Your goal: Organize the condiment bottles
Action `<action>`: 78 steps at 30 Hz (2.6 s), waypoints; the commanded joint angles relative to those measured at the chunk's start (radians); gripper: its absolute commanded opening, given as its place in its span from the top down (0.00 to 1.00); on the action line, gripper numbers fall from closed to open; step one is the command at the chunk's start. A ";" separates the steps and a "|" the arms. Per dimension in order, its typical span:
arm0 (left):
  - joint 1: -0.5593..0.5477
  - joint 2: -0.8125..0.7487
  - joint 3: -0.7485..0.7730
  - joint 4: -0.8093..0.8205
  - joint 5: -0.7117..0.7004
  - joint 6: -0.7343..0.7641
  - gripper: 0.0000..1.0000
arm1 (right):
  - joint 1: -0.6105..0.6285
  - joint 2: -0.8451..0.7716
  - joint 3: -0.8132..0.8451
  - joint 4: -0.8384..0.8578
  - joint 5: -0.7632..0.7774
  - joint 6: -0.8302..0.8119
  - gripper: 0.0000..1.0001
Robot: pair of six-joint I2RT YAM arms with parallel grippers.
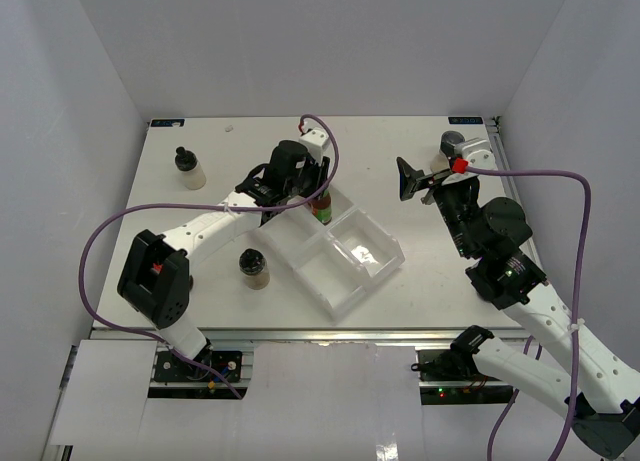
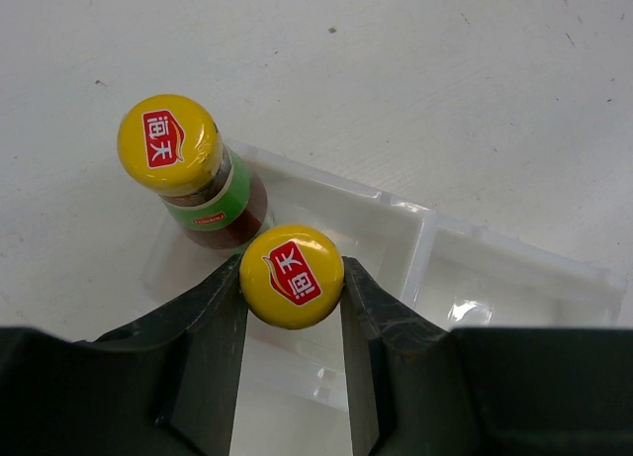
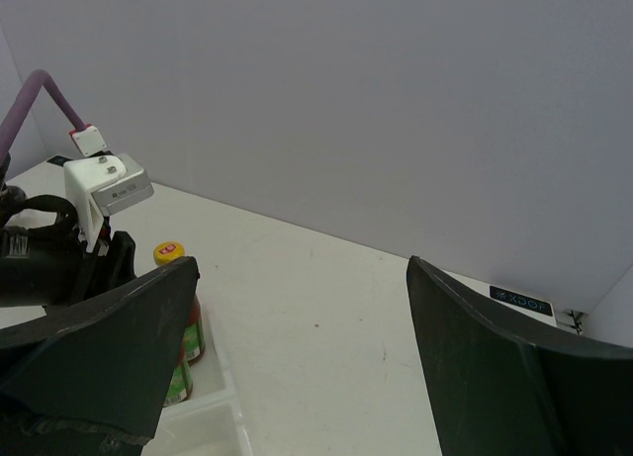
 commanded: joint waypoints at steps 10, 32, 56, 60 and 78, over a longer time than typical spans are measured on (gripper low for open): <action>-0.015 -0.060 -0.003 0.045 -0.015 -0.008 0.30 | 0.000 -0.017 -0.004 0.059 0.020 -0.019 0.08; 0.013 -0.099 0.297 -0.327 -0.409 -0.116 0.02 | -0.001 -0.037 0.022 0.028 0.015 -0.010 0.08; 0.736 0.263 0.511 -0.431 -0.191 -0.263 0.02 | 0.000 -0.047 -0.009 0.059 -0.013 -0.005 0.08; 0.747 0.313 0.506 -0.424 -0.175 -0.266 0.03 | -0.001 -0.044 -0.013 0.063 -0.006 -0.015 0.08; 0.763 0.437 0.465 -0.399 -0.139 -0.265 0.09 | 0.000 -0.036 -0.030 0.086 0.010 -0.028 0.09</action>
